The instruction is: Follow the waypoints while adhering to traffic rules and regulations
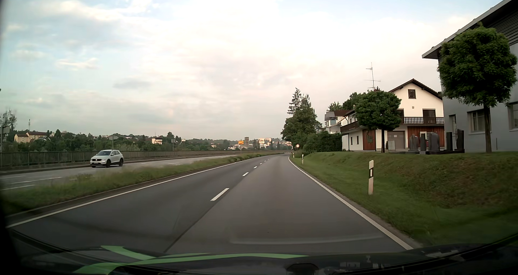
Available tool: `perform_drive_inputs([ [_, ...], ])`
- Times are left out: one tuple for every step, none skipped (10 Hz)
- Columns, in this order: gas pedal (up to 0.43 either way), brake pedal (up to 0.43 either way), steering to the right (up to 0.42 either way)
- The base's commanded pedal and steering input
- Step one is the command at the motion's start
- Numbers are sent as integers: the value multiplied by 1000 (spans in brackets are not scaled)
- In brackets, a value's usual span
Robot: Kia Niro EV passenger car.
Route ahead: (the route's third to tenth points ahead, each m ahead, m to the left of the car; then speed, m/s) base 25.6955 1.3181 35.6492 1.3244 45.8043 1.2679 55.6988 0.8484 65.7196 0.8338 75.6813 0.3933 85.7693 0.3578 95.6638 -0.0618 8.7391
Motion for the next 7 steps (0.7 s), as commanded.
perform_drive_inputs([
  [177, 0, -8],
  [177, 0, -8],
  [177, 0, -10],
  [98, 0, -10],
  [59, 0, -10],
  [59, 0, -10],
  [59, 0, -10],
])
